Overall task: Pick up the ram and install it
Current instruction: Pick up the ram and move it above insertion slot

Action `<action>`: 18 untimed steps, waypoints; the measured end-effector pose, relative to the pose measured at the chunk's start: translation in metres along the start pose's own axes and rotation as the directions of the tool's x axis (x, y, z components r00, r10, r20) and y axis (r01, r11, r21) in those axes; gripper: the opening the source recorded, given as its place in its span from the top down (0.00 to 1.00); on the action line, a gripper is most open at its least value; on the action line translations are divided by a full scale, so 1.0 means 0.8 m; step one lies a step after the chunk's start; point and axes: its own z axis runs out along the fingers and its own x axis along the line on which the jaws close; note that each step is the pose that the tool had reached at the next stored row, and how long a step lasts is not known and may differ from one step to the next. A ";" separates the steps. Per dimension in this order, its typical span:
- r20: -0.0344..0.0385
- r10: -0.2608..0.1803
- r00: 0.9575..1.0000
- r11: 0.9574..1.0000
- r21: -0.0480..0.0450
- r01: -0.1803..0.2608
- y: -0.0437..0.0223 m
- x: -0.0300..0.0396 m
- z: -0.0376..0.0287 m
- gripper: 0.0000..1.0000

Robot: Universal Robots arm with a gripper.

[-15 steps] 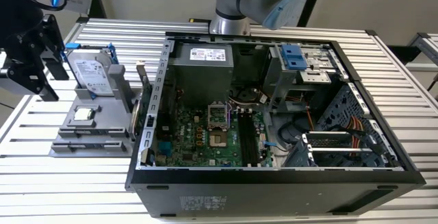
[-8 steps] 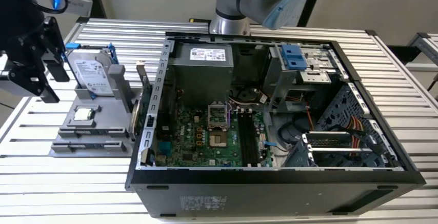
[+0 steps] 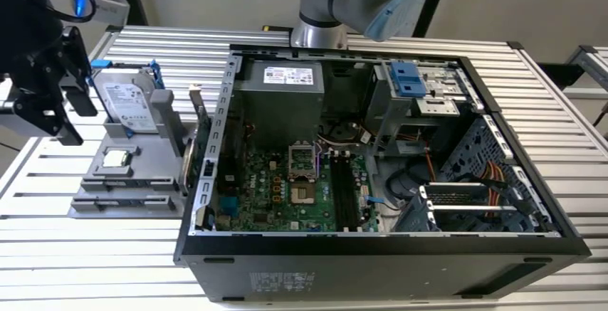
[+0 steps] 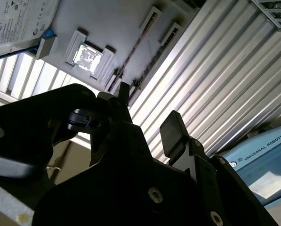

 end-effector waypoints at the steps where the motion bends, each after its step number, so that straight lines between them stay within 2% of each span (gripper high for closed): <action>1: -0.002 0.000 1.000 1.000 0.000 0.000 0.0000 0.0000 0.0008 0.00; 8: -0.008 0.000 1.000 1.000 0.000 0.000 0.0000 0.0000 0.0074 0.00; 18: -0.011 0.000 1.000 1.000 0.000 0.000 0.0000 0.0000 0.0160 0.00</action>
